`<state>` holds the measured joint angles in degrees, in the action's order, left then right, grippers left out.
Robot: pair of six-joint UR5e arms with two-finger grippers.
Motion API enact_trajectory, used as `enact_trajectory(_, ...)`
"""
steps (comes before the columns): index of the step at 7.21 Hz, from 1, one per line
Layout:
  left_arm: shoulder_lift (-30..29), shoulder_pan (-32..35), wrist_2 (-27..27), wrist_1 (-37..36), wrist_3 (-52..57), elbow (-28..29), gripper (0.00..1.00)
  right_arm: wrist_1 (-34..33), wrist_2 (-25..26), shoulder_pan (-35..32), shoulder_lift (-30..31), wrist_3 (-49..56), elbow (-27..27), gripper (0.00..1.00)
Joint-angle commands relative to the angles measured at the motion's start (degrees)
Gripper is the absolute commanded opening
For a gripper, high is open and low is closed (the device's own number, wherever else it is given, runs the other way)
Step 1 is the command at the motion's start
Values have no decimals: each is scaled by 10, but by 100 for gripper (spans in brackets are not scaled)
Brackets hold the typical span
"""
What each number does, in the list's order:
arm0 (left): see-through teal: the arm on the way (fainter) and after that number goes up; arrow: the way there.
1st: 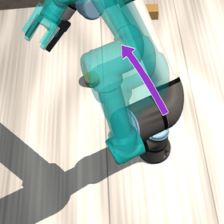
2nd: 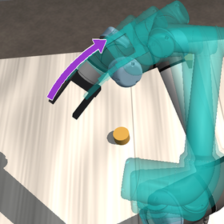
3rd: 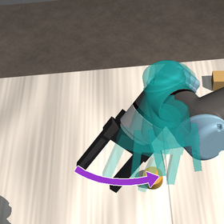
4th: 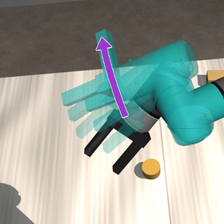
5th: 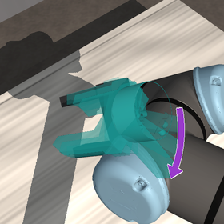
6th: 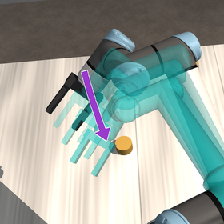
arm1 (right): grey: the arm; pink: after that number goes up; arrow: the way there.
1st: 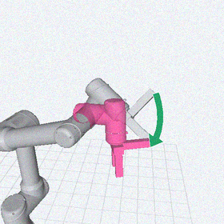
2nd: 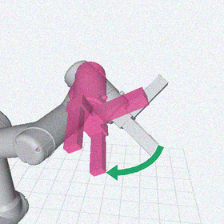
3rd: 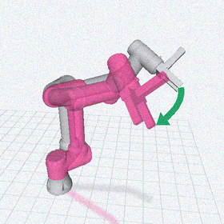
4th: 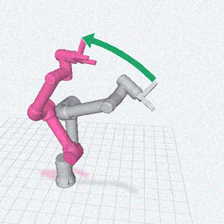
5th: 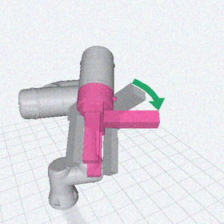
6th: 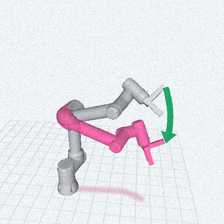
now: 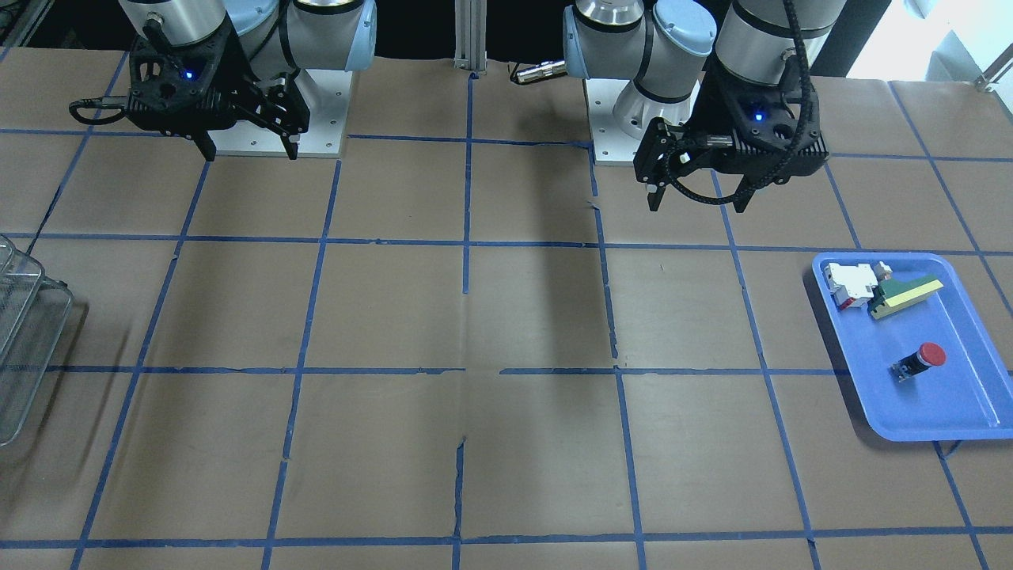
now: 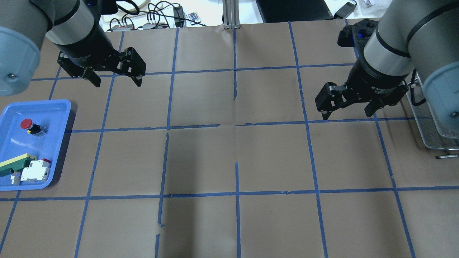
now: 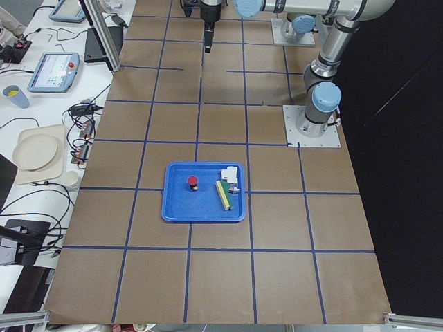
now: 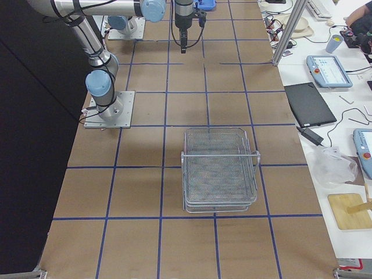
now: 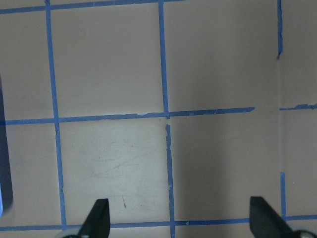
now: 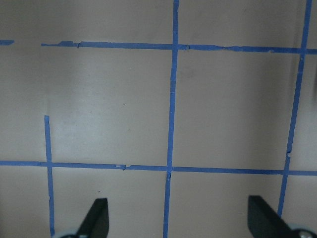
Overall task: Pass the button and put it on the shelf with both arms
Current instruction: 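Move the left gripper toward the blue tray, then lower the left gripper and grasp the red-capped button block in the tray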
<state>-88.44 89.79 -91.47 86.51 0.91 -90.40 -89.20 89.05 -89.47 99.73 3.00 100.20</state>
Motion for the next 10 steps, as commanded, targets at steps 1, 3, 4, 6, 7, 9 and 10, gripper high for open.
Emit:
enact_trajectory(1,-1,-34,-5,1,60,0,99,0,1,0,-1,0,-1,100)
enact_trajectory(3,-29,-151,4,-6,204,-9,99,0,1,0,-1,0,-1,100)
enact_trajectory(4,-60,-212,4,-15,284,0,99,1,2,0,-1,0,0,100)
enact_trajectory(6,-127,-321,4,-96,482,-3,99,1,1,-1,-1,0,0,100)
enact_trajectory(7,-163,-354,5,-127,558,-1,99,1,1,-1,-1,0,1,100)
enact_trajectory(9,-227,-407,37,-236,716,0,99,1,1,-1,-1,0,1,100)
enact_trajectory(10,-250,-426,57,-255,775,0,99,1,1,-1,-1,0,1,100)
